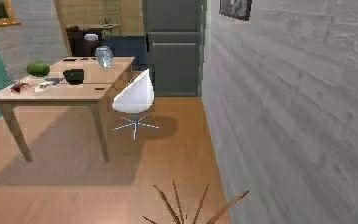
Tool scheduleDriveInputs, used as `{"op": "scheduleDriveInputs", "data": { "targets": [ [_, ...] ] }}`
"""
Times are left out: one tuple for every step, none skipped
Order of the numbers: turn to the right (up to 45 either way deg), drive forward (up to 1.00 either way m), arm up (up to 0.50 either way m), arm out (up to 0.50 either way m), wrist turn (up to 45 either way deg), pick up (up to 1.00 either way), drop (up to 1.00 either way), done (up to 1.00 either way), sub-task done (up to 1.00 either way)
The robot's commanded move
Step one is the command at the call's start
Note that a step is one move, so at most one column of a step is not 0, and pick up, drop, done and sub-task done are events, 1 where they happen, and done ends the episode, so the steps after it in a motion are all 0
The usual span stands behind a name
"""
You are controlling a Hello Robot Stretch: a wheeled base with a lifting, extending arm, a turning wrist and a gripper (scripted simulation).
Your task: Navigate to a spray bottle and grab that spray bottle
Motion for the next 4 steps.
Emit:
{"op": "scheduleDriveInputs", "data": {
  "targets": [
    [45.0, 0.00, 0.00, 0.00, 0.0, 0.00, 0.00, 0.00, 0.00],
    [45.0, 0.00, 0.00, 0.00, 0.0, 0.00, 0.00, 0.00, 0.00],
    [42.0, 0.00, 0.00, 0.00, 0.0, 0.00, 0.00, 0.00, 0.00],
    [0.0, 0.00, 0.50, 0.00, 0.0, 0.00, 0.00, 0.00, 0.00]
  ]
}}
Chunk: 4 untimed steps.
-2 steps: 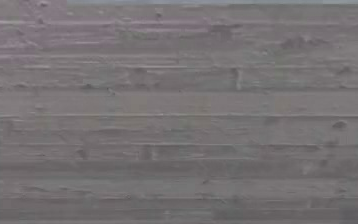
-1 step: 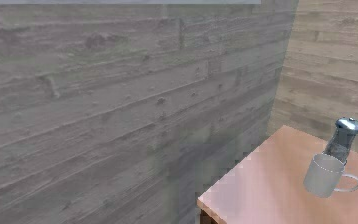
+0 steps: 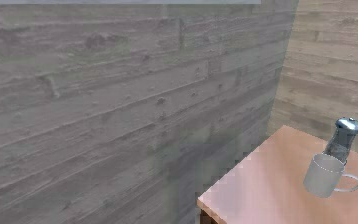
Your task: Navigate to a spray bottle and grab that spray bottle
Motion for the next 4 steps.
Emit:
{"op": "scheduleDriveInputs", "data": {
  "targets": [
    [0.0, 0.00, 0.38, 0.00, 0.0, 0.00, 0.00, 0.00, 0.00],
    [0.0, 0.00, 0.00, 0.42, 0.0, 0.00, 0.00, 0.00, 0.00],
    [0.0, 0.00, 0.00, 0.00, 45.0, 0.00, 0.00, 0.00, 0.00],
    [0.0, 0.00, 0.00, 0.00, 45.0, 0.00, 0.00, 0.00, 0.00]
  ]
}}
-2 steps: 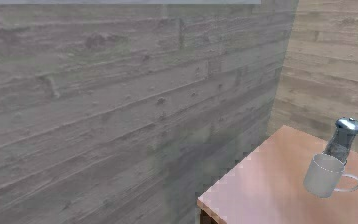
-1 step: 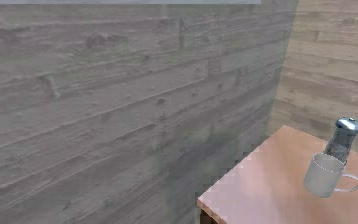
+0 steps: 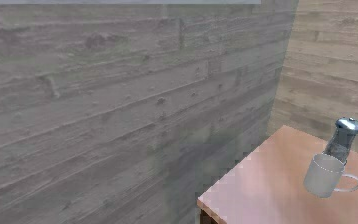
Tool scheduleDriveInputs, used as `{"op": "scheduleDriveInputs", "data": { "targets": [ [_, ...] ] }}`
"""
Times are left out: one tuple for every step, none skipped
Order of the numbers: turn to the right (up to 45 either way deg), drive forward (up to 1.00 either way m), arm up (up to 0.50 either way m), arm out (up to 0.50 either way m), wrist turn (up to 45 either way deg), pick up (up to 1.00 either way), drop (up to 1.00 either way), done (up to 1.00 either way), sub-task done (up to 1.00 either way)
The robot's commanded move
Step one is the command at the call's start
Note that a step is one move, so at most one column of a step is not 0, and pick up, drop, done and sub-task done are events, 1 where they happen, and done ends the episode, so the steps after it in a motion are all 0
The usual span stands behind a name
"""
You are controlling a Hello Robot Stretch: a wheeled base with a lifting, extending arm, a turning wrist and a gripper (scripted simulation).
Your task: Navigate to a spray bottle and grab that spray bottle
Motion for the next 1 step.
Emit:
{"op": "scheduleDriveInputs", "data": {
  "targets": [
    [0.0, 0.00, 0.00, 0.00, 45.0, 0.00, 0.00, 0.00, 0.00]
  ]
}}
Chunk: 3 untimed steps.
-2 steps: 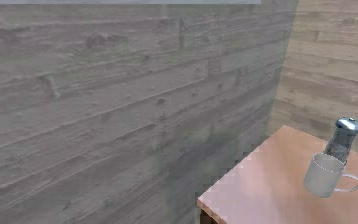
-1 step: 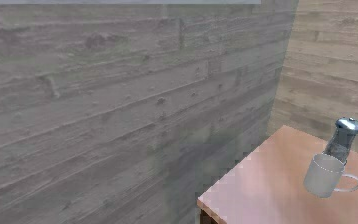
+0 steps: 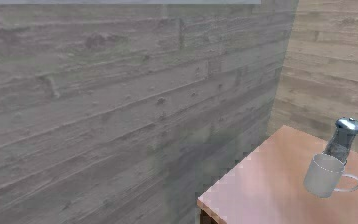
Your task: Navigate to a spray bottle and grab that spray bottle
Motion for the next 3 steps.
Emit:
{"op": "scheduleDriveInputs", "data": {
  "targets": [
    [0.0, 0.00, 0.00, 0.00, 45.0, 0.00, 0.00, 0.00, 0.00],
    [0.0, 0.00, 0.00, 0.00, 30.0, 0.00, 0.00, 0.00, 0.00],
    [0.0, 0.00, 0.00, 0.00, 0.0, 1.00, 0.00, 0.00, 0.00]
  ]
}}
